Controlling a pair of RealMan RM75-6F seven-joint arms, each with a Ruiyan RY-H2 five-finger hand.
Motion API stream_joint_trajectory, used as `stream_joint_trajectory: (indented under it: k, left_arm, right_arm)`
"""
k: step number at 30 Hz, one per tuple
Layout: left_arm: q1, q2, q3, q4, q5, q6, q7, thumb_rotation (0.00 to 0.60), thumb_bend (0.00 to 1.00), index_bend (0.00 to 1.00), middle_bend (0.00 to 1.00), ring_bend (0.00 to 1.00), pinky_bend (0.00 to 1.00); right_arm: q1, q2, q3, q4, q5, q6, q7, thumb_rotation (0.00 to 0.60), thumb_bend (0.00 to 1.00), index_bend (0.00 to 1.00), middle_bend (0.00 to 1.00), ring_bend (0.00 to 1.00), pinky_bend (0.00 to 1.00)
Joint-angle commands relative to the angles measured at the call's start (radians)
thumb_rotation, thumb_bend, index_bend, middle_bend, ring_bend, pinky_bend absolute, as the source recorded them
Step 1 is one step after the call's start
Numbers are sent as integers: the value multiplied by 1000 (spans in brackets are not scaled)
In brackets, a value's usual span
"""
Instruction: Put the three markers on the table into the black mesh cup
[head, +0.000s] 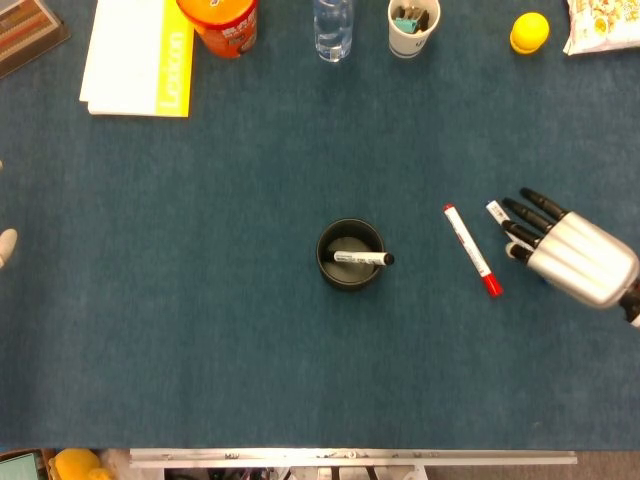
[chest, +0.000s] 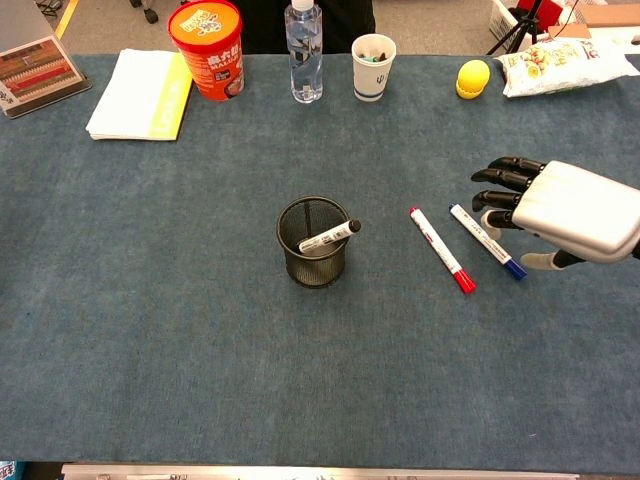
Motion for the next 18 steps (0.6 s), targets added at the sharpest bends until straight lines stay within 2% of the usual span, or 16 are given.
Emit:
stream_joint_trajectory:
  k: [1,7,18]
  left_arm:
    - [4,2,-3,-2,0,-2,-7,600,230,252,48,0,79]
    - [10,7,-10,-2,5,-8,-21,600,230,251,47,0,79]
    - [22,18,-23,-1,12,-12,-43,600,230,250,45,0,79]
  right_arm:
    - [19,-41,-11,45,-12,1,-7,600,120,505,331,133,147]
    - [51,-100,-31,113,-28,-3,-8,600,152,510,331,133,147]
    - [95,-186,-53,179,-26,-19,-23,600,152,520,331,133,147]
